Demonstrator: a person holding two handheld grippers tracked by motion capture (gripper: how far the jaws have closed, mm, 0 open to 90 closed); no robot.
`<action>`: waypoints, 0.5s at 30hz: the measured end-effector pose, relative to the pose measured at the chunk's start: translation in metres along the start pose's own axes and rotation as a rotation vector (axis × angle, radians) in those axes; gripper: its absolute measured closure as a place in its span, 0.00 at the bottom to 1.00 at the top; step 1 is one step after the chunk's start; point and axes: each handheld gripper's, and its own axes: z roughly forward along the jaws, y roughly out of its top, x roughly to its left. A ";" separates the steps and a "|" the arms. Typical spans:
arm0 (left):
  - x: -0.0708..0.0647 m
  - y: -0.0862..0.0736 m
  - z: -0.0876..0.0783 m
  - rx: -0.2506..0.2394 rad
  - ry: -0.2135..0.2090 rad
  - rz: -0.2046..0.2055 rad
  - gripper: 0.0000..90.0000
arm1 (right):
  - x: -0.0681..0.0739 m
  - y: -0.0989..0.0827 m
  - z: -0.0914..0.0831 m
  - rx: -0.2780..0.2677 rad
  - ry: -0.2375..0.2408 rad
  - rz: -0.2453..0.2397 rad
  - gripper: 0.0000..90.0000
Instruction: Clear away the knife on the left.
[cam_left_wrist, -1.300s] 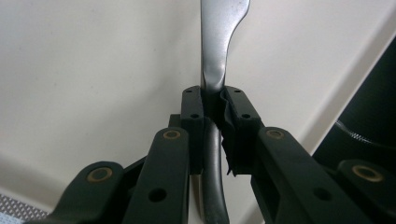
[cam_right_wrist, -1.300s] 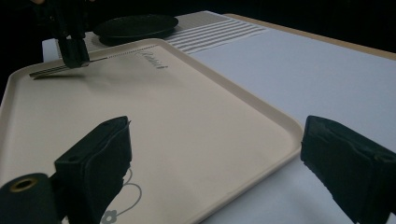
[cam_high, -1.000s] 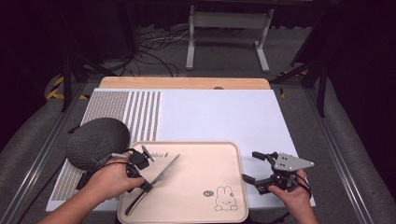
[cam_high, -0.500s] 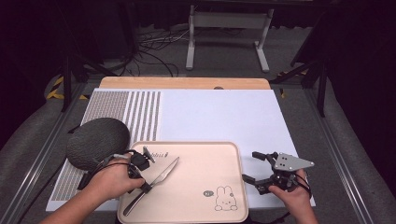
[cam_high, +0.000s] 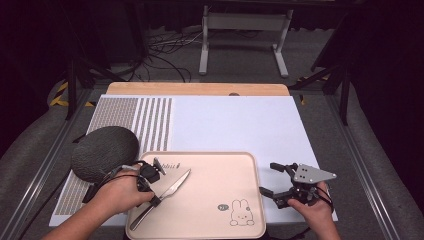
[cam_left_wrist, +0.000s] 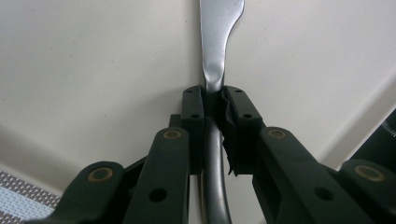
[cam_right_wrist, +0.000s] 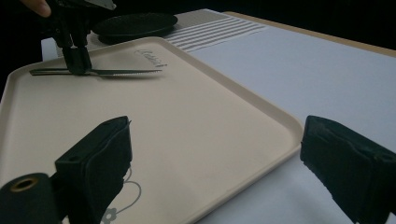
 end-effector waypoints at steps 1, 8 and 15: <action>0.000 0.000 0.000 0.002 0.002 -0.001 0.89 | 0.000 0.000 0.000 0.000 0.000 0.000 0.11; 0.000 -0.001 -0.001 -0.008 0.015 0.033 0.86 | 0.000 0.000 0.000 0.003 -0.002 -0.001 0.11; -0.007 -0.003 -0.008 -0.131 0.041 0.147 0.59 | 0.000 -0.001 0.001 0.008 0.000 -0.002 0.11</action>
